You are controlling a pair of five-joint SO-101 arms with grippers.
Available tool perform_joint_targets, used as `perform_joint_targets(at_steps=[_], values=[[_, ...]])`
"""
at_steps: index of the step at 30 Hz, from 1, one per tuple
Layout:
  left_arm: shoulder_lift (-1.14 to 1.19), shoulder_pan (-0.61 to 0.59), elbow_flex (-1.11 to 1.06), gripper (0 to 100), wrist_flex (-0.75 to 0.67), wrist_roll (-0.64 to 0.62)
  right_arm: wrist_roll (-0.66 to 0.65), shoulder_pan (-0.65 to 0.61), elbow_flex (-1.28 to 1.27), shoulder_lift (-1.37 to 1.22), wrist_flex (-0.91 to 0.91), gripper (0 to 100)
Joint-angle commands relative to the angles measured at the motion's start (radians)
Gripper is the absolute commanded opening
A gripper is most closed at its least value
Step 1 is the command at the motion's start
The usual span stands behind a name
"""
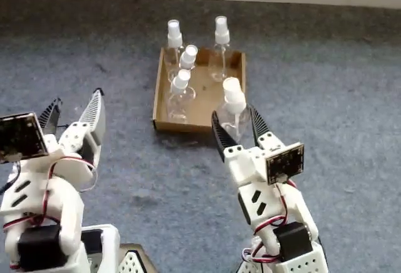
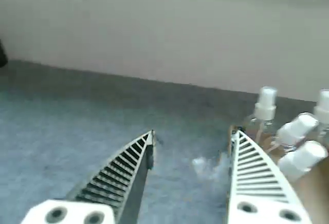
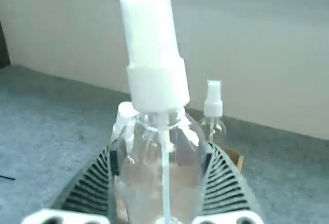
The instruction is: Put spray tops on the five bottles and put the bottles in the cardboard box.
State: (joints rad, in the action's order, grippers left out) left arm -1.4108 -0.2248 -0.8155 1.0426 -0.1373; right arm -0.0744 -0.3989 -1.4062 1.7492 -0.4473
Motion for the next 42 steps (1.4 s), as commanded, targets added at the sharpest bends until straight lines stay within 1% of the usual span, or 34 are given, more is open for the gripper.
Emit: perform_joint_targets(at_steps=[1,5,8,11,14,16,18,21,23,26,28,34,42], values=[[-0.007,-0.081,-0.245,22,-0.117,-0.005,0.000,0.019,0.168,-0.180,0.099,0.4],[-0.012,-0.081,-0.423,22,-0.255,-0.005,-0.003,0.047,0.248,-0.489,0.305,0.4],[-0.012,-0.079,-0.481,22,-0.331,-0.006,-0.005,0.085,0.274,-0.708,0.467,0.4],[-0.012,-0.079,-0.489,22,-0.344,-0.006,0.000,0.102,0.272,-0.829,0.608,0.4],[-0.010,-0.074,-0.490,22,-0.344,-0.006,0.005,0.108,0.197,-0.897,0.792,0.4],[-0.010,-0.051,-0.492,22,-0.341,-0.006,0.006,0.107,0.142,-0.938,0.929,0.4],[-0.010,-0.025,-0.493,22,-0.338,-0.006,0.014,0.105,0.102,-0.995,1.013,0.4],[-0.012,-0.016,-0.493,22,-0.338,-0.006,0.127,0.110,0.074,-1.098,1.066,0.4],[-0.012,-0.016,-0.493,22,-0.338,-0.006,0.178,0.111,0.082,-1.164,1.122,0.4],[-0.012,-0.015,-0.493,22,-0.338,-0.006,0.153,0.111,0.111,-1.251,1.201,0.4],[-0.012,-0.012,-0.493,22,-0.338,-0.006,0.143,0.111,0.136,-1.303,1.222,0.4],[-0.010,-0.010,-0.493,22,-0.338,-0.006,0.140,0.111,0.186,-1.408,1.257,0.4],[-0.008,-0.010,-0.493,22,-0.338,-0.006,0.140,0.111,0.254,-1.520,1.259,0.4]])
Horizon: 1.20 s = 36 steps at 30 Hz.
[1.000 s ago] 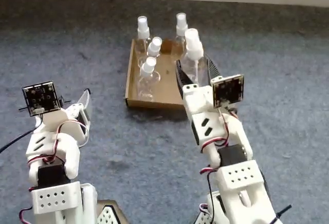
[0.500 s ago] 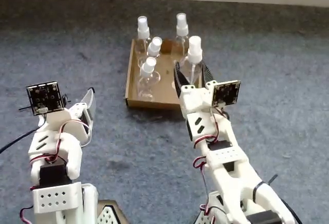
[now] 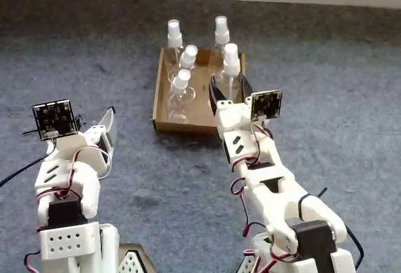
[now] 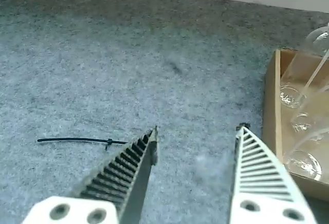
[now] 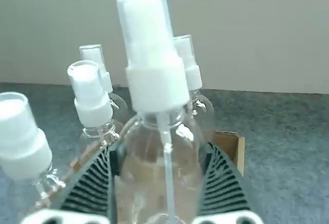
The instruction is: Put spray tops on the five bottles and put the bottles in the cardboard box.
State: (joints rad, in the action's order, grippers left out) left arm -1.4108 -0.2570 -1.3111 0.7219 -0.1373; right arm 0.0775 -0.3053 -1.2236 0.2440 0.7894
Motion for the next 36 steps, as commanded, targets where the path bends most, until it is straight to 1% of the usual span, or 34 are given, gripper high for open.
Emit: perform_joint_targets(at_steps=[1,15,22,36], values=[[-0.008,0.022,0.002,22,-0.017,-0.006,-0.012,0.018,0.082,-0.030,0.022,0.4],[-0.012,0.024,-0.025,22,-0.021,-0.006,-0.009,0.018,0.107,-0.127,0.022,0.4],[-0.012,0.024,-0.025,22,-0.021,-0.006,-0.009,0.016,0.170,-0.203,0.022,0.6],[-0.012,0.024,-0.025,22,-0.021,-0.006,-0.011,0.013,0.165,-0.213,0.022,0.7]])
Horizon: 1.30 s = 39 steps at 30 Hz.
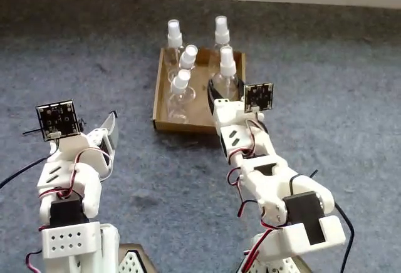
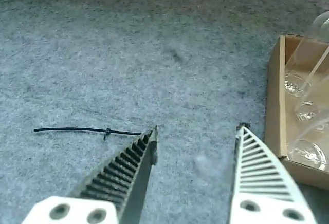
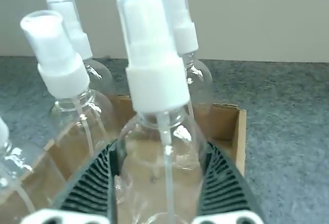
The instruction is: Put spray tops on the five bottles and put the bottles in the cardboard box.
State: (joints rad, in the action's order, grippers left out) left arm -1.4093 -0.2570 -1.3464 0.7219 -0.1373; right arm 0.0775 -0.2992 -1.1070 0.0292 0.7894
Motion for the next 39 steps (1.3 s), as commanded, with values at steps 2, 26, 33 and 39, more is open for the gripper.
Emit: perform_joint_targets(at_steps=[2,26,33,39], values=[[-0.013,0.024,0.010,22,-0.021,-0.006,-0.012,0.007,0.045,0.001,0.022,0.7],[-0.013,0.024,0.012,22,-0.021,-0.006,-0.009,0.005,0.045,-0.001,0.022,10.7],[-0.013,0.024,0.012,22,-0.021,-0.006,-0.012,-0.012,0.045,-0.001,0.022,24.0],[-0.013,0.024,0.012,22,-0.021,-0.006,-0.012,-0.012,0.044,-0.001,0.022,25.0]])
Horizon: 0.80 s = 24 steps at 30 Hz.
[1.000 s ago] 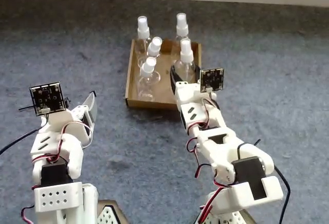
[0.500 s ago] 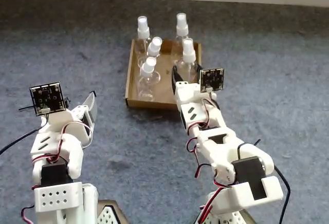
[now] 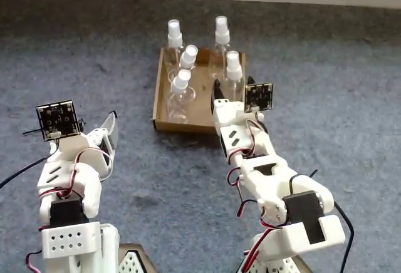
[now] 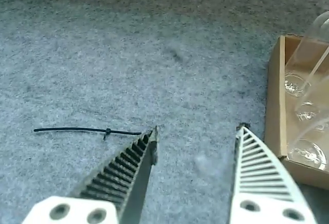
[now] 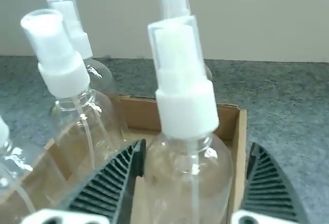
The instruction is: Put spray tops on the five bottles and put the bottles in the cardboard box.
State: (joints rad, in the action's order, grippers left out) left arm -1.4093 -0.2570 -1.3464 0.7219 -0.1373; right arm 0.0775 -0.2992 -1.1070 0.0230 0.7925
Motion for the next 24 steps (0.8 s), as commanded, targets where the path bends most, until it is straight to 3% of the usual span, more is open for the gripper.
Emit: perform_joint_targets(at_steps=[1,24], values=[[-0.013,0.024,0.012,22,-0.021,-0.006,-0.012,-0.012,0.044,0.005,0.019,25.0],[-0.013,0.024,0.012,22,-0.021,-0.006,-0.008,0.012,0.042,0.131,0.013,25.2]])
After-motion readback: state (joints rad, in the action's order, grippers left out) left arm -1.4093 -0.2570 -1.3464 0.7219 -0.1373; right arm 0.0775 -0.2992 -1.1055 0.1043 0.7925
